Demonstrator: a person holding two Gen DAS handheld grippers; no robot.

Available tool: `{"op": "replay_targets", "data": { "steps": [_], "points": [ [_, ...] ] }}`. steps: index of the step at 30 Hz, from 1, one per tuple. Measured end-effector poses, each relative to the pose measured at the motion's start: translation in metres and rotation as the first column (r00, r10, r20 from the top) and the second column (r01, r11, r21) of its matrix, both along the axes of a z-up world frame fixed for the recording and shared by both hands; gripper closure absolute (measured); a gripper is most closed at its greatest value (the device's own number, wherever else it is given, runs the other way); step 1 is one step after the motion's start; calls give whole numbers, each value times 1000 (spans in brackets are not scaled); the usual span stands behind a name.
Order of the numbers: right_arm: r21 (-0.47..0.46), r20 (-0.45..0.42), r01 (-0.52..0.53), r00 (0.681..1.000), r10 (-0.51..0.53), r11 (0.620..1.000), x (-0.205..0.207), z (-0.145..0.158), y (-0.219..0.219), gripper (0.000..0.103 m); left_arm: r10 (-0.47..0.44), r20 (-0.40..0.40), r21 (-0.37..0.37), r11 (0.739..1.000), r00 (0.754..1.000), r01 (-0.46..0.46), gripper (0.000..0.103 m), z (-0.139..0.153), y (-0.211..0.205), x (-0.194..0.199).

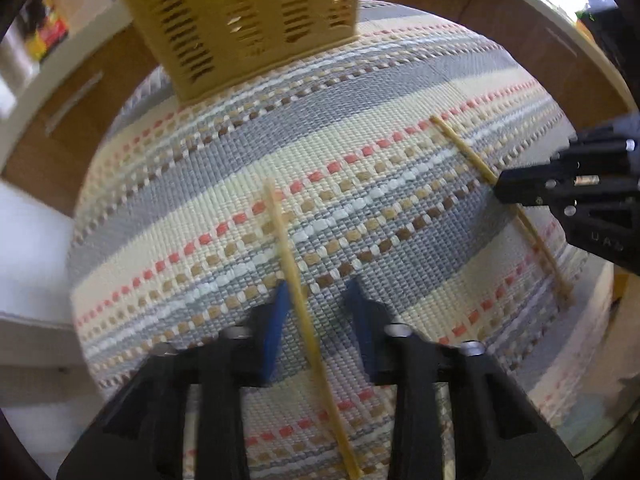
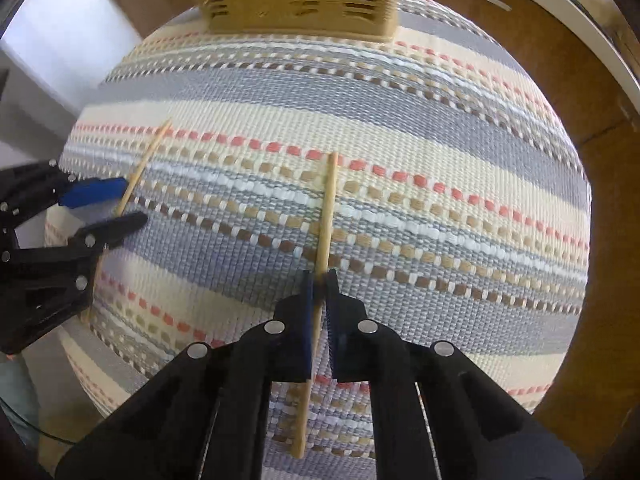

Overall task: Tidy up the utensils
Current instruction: 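Carry both chopsticks to the yellow caddy and release them inside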

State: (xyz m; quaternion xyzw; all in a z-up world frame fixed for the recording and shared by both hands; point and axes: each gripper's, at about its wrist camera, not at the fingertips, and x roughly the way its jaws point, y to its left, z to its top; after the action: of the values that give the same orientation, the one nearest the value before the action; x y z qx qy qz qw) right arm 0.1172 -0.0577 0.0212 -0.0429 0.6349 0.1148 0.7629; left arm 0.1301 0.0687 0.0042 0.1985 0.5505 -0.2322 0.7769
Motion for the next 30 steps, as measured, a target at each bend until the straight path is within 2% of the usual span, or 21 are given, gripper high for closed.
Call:
{"op": "replay_targets", "data": {
  "steps": [1,3,6,10,11,14,17,19,20,21,23,26,29,30],
  "points": [
    [1,9,-13,1000,13,1000,0,1,3,99,1,2,2,1000,1000,-1,99,1,-1,-1],
    [14,40,-30,999,29,999,-2,6,8,99,0,4,-39,999,1000,0,99,5,-1,0],
    [77,128,-43,991,33,996,-5,28,10,99,13,45,-95,995,999,-9,99,24,2,1],
    [141,287,-53,958,10,989,-4,82,4,99,-7,85,-216,976,996,26,99,63,6,6],
    [158,340,-56,941,-1,986,-3,99,2,99,-1,109,-240,970,994,28,99,77,7,9],
    [122,498,-67,867,-3,990,-3,138,-3,99,33,201,-326,945,979,35,99,117,14,16],
    [143,583,-58,812,-37,988,-2,167,-10,99,93,290,-405,914,953,34,99,158,31,22],
    [159,649,-50,758,-67,986,2,186,-16,99,159,367,-469,882,917,34,99,188,43,25],
    [164,686,-39,723,-85,986,3,196,-18,99,193,398,-510,859,897,41,99,204,49,29],
    [161,732,-24,674,-103,987,5,206,-20,99,209,412,-540,840,887,52,99,212,52,32],
    [156,780,-14,615,-115,988,10,215,-25,99,225,428,-570,819,876,68,99,222,52,38],
    [203,827,-26,539,-157,979,18,225,-34,99,264,482,-603,792,835,98,99,229,53,47],
    [252,860,-35,466,-207,967,31,227,-45,99,335,535,-640,760,776,113,99,233,54,52],
    [262,866,-32,448,-221,964,36,229,-47,99,372,560,-661,740,741,128,99,234,57,55]
  ]
}}
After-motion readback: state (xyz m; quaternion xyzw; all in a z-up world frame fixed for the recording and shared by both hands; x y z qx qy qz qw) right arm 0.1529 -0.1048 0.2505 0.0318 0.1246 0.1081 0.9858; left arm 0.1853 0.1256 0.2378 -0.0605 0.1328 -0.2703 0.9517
